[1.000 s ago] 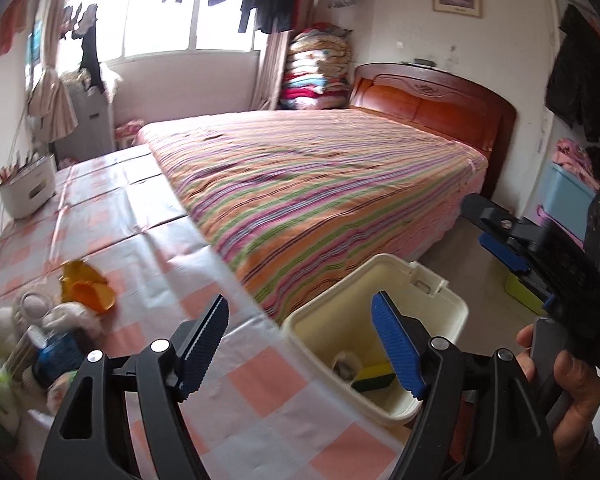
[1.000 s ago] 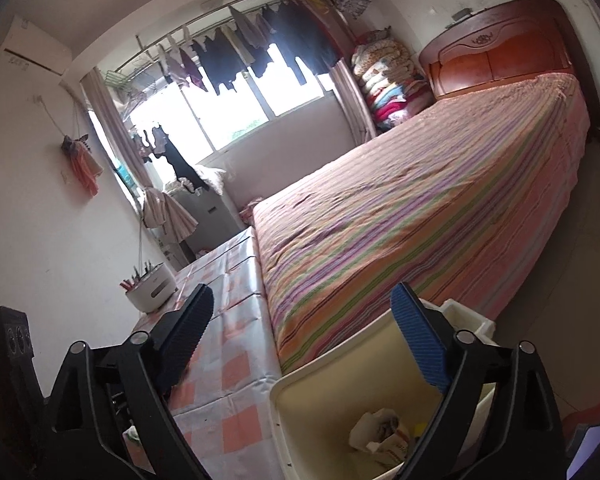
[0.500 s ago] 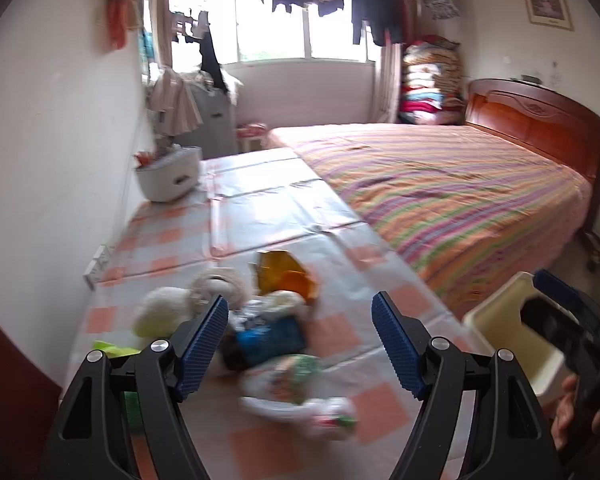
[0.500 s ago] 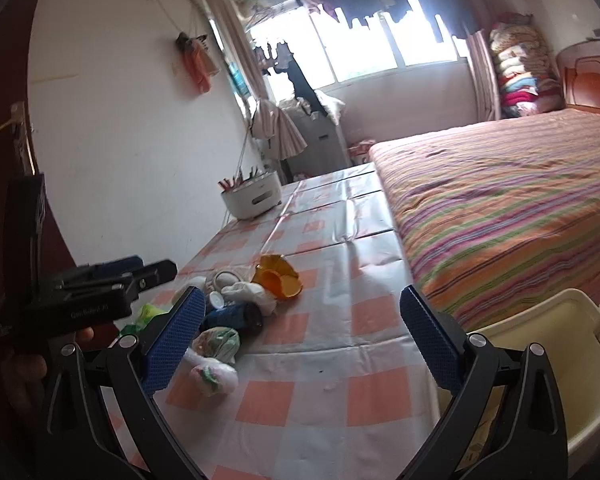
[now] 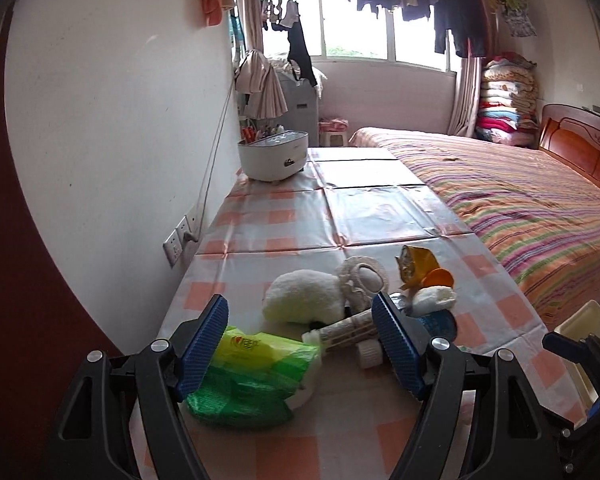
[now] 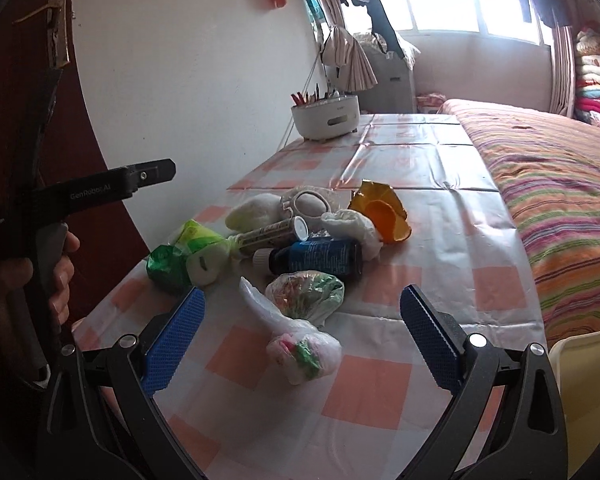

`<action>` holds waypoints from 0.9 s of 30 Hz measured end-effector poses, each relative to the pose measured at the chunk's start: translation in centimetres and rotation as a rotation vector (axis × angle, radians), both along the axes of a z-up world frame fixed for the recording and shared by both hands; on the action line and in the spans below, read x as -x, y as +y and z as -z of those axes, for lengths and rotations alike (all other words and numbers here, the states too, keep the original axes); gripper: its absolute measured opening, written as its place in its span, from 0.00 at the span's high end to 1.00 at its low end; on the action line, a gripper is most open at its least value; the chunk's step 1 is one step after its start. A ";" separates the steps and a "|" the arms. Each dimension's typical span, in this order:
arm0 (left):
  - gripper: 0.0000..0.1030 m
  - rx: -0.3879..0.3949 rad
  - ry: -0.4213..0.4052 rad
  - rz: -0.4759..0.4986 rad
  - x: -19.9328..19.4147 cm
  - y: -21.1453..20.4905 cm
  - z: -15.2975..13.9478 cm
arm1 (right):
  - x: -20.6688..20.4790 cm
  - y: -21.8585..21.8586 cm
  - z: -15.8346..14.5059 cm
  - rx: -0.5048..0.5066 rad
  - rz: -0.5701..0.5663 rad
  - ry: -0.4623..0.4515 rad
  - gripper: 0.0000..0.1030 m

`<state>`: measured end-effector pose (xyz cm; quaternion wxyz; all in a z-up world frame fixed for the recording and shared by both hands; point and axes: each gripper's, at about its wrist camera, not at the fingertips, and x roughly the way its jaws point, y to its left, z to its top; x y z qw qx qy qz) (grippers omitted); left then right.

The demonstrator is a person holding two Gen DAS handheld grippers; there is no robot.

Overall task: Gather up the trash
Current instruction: 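Return both tools to the trash on the table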

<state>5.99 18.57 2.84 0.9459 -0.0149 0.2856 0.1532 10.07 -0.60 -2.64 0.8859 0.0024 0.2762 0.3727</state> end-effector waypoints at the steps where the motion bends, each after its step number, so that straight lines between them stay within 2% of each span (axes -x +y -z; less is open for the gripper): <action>1: 0.30 0.008 0.004 -0.010 0.1 0.9 0.2 | -0.2 0.6 0.2 0.014 -0.005 0.009 0.06; 7: 0.30 0.029 0.034 -0.033 0.5 3.5 1.3 | -1.4 2.8 1.5 0.070 0.030 0.053 0.06; 15: 0.30 0.052 0.113 0.001 0.3 4.8 3.1 | -2.4 4.5 2.7 0.106 0.045 0.096 0.06; 22: 0.30 0.136 0.173 0.055 0.9 6.1 4.7 | -3.3 5.6 3.9 0.146 0.060 0.133 0.06; 27: 0.30 0.126 0.210 0.070 0.9 6.1 5.8 | -4.0 6.3 4.6 0.152 0.065 0.174 0.06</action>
